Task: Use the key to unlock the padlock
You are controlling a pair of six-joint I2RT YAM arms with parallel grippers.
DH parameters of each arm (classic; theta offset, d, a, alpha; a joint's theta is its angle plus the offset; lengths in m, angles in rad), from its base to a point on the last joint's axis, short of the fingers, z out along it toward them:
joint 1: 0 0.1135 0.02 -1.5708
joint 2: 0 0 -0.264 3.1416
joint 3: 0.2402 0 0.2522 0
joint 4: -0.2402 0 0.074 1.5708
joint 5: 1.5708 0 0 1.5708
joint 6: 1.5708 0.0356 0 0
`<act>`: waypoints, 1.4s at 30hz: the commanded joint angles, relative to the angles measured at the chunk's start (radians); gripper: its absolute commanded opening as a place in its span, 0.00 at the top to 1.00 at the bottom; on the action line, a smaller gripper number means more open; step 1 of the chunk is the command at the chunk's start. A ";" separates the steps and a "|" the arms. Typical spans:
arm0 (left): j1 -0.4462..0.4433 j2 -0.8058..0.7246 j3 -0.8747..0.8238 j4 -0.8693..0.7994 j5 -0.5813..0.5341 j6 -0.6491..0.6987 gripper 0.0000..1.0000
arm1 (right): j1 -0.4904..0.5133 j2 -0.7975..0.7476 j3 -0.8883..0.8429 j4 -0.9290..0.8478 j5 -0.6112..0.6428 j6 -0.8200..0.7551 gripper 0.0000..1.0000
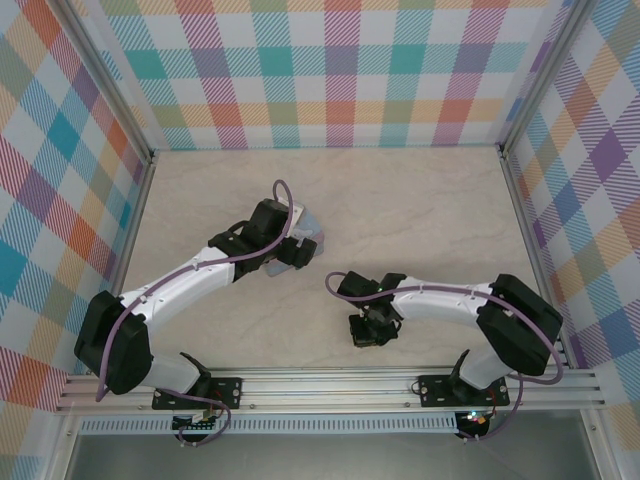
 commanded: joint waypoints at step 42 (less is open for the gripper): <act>0.079 -0.007 -0.349 0.949 0.500 -1.980 0.31 | -0.233 -0.016 0.513 0.367 0.036 -0.722 1.00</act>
